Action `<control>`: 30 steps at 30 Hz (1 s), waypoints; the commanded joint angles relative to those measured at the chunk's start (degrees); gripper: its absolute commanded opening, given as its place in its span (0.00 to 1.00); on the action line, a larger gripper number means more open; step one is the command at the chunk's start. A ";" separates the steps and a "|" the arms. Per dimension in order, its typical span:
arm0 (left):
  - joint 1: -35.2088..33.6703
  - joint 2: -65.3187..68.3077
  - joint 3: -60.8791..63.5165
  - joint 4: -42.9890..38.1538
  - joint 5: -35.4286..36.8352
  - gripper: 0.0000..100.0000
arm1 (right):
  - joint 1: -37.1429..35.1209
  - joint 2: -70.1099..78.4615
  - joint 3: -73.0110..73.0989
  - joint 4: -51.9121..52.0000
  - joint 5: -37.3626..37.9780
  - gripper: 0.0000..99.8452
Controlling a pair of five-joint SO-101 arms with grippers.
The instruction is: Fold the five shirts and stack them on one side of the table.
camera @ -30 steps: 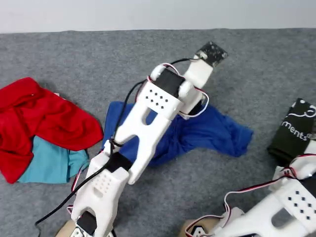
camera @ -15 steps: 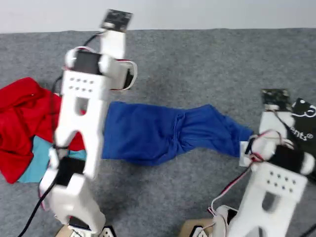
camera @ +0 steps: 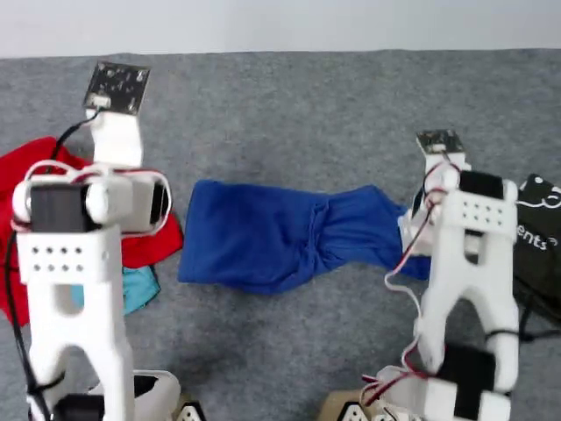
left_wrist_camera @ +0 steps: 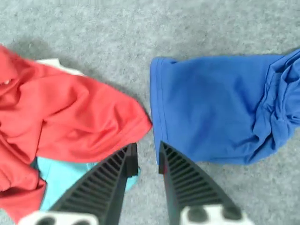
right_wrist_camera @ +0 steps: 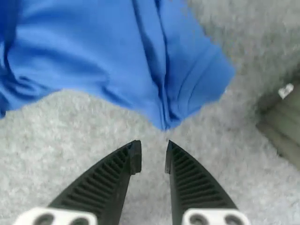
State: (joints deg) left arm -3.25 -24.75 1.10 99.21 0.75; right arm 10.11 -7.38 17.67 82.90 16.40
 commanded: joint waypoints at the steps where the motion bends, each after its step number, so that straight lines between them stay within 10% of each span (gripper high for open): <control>1: -0.62 -4.84 2.15 1.23 -0.44 0.09 | -0.66 4.97 -8.53 -0.57 -0.70 0.11; 30: -4.75 -7.65 6.55 1.23 -0.44 0.09 | -4.26 20.09 -16.09 -3.91 -4.92 0.11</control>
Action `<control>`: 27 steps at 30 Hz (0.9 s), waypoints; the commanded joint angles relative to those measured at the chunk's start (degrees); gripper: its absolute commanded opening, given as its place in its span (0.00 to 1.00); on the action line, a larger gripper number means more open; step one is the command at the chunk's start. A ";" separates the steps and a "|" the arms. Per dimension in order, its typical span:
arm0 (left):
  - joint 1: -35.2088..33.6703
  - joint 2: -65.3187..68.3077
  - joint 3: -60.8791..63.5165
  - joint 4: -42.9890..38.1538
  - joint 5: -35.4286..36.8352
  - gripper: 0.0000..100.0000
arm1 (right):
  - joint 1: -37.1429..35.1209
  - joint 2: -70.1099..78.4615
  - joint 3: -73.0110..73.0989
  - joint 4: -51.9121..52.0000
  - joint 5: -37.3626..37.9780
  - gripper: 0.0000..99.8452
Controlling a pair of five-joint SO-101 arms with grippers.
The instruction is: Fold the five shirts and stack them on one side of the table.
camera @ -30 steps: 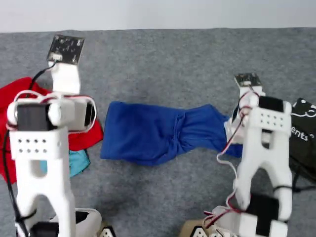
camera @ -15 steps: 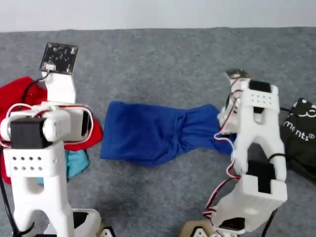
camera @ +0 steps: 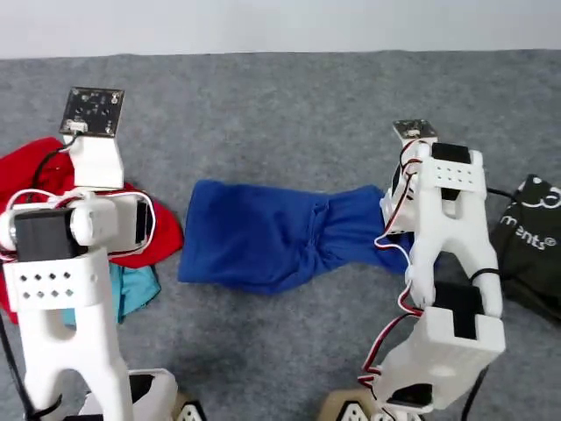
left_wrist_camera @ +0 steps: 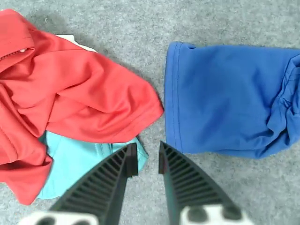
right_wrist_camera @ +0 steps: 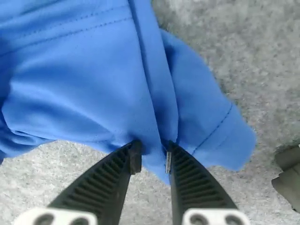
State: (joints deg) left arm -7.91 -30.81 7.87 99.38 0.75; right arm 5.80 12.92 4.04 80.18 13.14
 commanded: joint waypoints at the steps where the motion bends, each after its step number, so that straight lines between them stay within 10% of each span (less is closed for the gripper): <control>1: 0.00 -1.58 -0.22 1.05 -0.44 0.09 | 0.22 -0.22 -2.46 -1.19 -2.46 0.11; 27: 0.09 -1.23 -0.22 1.05 -3.60 0.09 | 0.13 6.29 -2.90 0.22 -3.52 0.14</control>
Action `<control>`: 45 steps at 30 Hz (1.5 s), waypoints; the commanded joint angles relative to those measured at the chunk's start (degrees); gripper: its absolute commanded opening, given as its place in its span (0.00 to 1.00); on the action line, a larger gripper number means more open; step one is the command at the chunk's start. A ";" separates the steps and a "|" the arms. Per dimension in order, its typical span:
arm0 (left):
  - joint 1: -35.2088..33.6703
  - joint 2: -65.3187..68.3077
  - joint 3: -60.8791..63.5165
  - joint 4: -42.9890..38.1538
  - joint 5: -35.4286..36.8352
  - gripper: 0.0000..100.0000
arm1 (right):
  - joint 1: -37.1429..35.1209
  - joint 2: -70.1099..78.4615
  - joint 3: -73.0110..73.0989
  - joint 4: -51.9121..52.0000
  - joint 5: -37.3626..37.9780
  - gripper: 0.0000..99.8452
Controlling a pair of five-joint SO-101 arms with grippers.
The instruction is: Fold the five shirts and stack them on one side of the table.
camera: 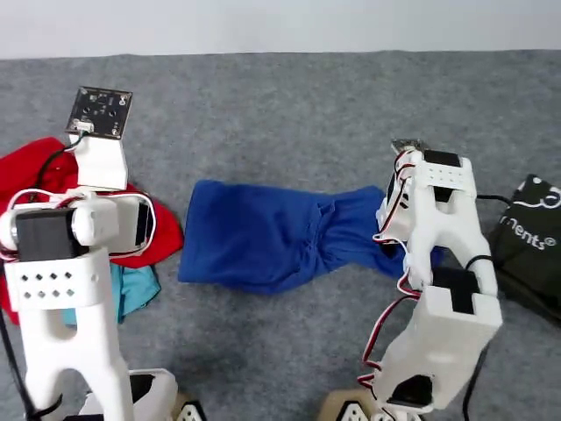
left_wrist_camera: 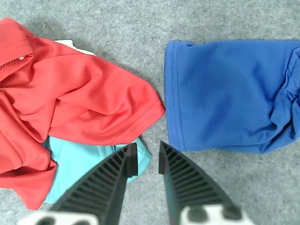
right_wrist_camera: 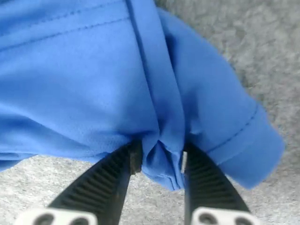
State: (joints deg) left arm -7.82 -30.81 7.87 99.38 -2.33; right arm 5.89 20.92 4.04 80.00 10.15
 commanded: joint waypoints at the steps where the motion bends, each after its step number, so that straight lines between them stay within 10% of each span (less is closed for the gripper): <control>1: 0.00 -1.23 -0.13 1.05 -0.53 0.09 | 0.04 -2.59 -2.90 0.57 -0.53 0.14; 30: 0.00 -1.23 -0.13 1.05 -0.53 0.09 | -2.07 -6.02 -2.37 0.48 -2.73 0.03; 45: 0.00 -1.23 -0.13 1.05 -0.53 0.09 | 7.08 -6.55 -2.46 9.45 18.90 0.01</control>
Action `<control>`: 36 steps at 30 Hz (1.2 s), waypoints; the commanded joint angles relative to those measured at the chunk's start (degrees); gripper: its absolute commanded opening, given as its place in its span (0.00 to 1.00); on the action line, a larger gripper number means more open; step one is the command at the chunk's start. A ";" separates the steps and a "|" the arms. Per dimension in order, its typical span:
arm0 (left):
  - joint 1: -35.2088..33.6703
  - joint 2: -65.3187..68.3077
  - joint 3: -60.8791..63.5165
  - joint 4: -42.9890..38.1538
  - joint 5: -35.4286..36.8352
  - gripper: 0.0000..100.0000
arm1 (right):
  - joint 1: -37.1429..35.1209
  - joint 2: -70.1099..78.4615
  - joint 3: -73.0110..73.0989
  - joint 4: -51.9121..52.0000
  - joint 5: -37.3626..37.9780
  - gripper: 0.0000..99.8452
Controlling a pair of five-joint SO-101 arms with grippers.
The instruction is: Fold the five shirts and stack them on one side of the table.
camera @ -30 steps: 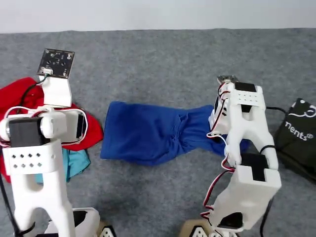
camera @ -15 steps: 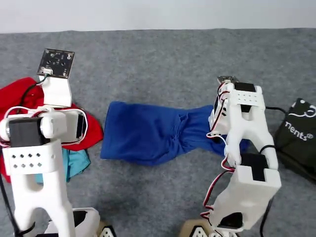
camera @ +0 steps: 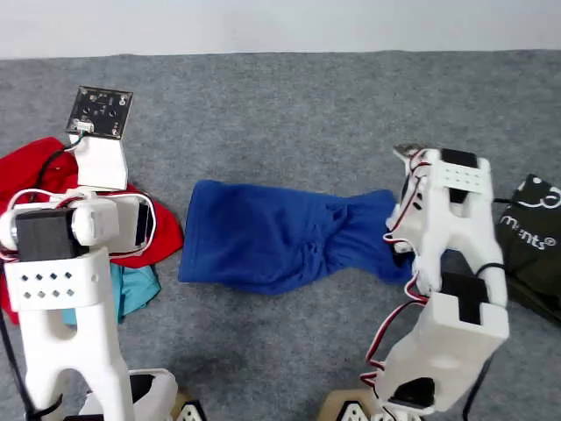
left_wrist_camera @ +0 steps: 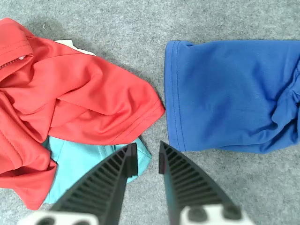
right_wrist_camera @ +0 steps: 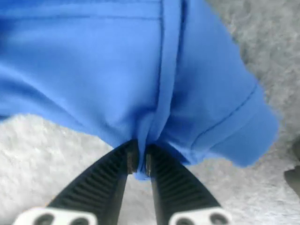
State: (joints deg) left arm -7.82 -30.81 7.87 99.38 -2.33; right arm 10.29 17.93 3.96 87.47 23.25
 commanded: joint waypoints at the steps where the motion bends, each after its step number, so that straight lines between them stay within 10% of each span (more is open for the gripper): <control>1: 0.00 -1.23 -0.13 1.05 -0.53 0.09 | 3.47 -3.56 -2.37 2.77 8.09 0.01; 12: 0.09 -1.23 -0.13 1.05 -0.53 0.09 | 8.22 -2.95 -2.29 13.41 29.98 0.01; 36: 0.09 -1.23 -0.04 1.05 -0.53 0.09 | 14.02 -1.36 -2.37 14.81 40.09 0.08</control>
State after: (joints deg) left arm -7.82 -30.81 7.96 99.38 -2.33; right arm 23.56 22.33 3.96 100.13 62.73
